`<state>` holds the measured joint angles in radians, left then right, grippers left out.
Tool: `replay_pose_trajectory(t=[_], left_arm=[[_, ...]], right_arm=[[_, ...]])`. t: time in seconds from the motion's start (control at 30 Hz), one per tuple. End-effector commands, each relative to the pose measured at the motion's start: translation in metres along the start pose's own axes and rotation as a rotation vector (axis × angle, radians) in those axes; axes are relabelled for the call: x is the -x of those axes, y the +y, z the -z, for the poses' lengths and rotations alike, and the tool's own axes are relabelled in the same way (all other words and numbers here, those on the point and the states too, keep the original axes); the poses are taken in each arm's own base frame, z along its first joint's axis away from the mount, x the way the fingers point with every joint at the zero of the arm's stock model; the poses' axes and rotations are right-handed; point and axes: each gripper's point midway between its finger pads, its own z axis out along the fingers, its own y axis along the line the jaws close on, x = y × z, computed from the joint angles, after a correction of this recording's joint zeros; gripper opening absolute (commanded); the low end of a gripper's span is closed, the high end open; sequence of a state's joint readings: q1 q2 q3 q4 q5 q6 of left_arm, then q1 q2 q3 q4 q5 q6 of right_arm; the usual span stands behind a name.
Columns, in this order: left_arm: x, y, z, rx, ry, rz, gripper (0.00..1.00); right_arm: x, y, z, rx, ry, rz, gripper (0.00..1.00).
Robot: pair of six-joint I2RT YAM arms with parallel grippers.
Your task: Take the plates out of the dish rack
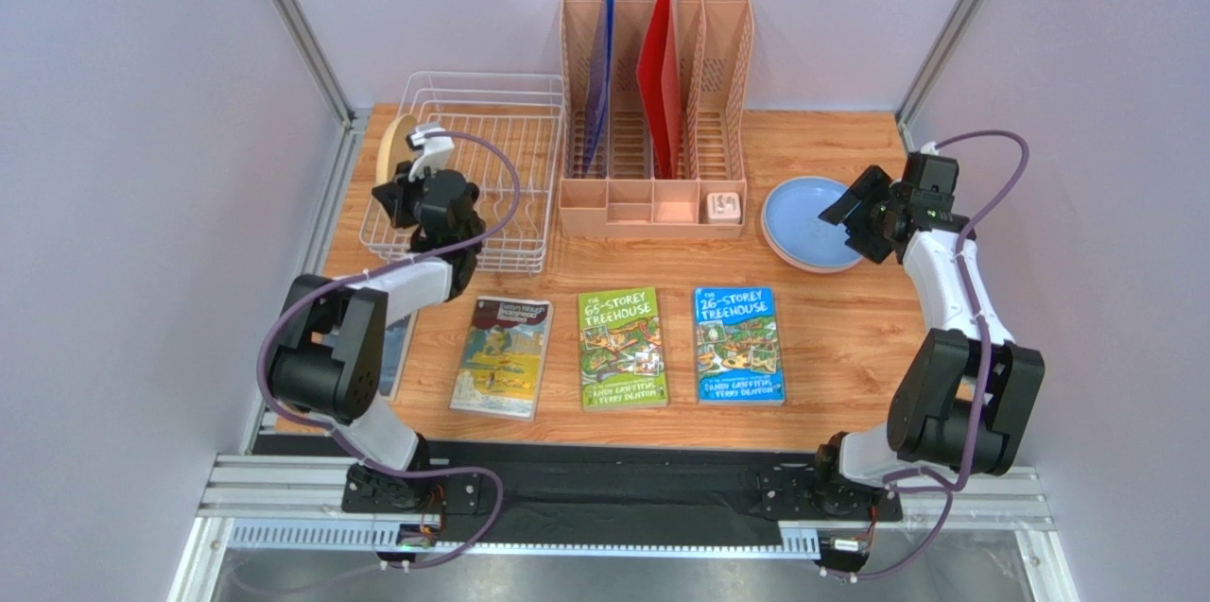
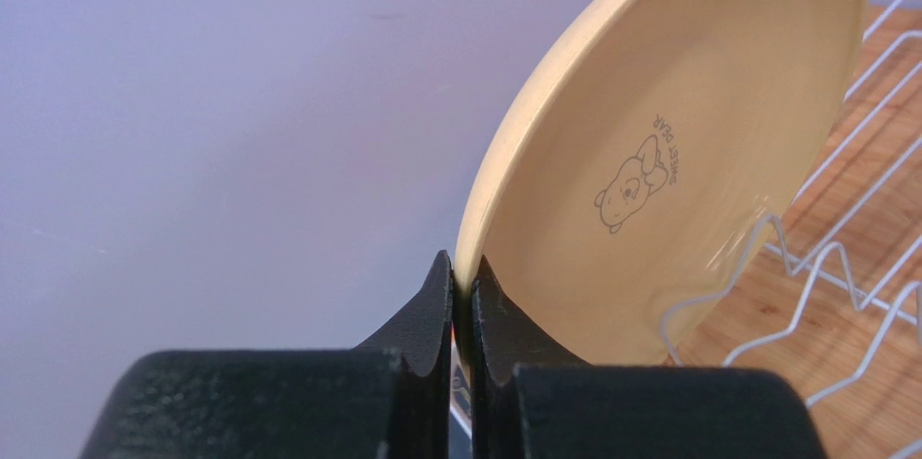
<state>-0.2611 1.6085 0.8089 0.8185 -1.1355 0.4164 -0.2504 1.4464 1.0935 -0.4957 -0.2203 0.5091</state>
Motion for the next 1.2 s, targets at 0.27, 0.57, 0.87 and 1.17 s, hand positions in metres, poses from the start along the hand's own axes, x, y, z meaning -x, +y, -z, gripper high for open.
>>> replay_pose_trajectory(t=[0.27, 0.57, 0.87, 1.17], left_arm=[[0.078, 0.038, 0.051, -0.313, 0.070, 0.331, 0.00], [0.078, -0.009, 0.152, -0.942, 0.232, 0.551, 0.00], [0.055, -0.061, 0.229, -1.323, 0.418, 0.706, 0.00], [0.041, -0.094, 0.270, -1.403, 0.502, 0.683, 0.00]], right_arm=[[0.005, 0.037, 0.020, 0.116, -0.062, 0.101, 0.66], [-0.052, 0.125, 0.072, 0.459, -0.038, 0.283, 0.66], [-0.125, 0.167, 0.093, 0.644, 0.059, 0.371, 0.67], [-0.184, 0.194, 0.077, 0.690, 0.174, 0.538, 0.68]])
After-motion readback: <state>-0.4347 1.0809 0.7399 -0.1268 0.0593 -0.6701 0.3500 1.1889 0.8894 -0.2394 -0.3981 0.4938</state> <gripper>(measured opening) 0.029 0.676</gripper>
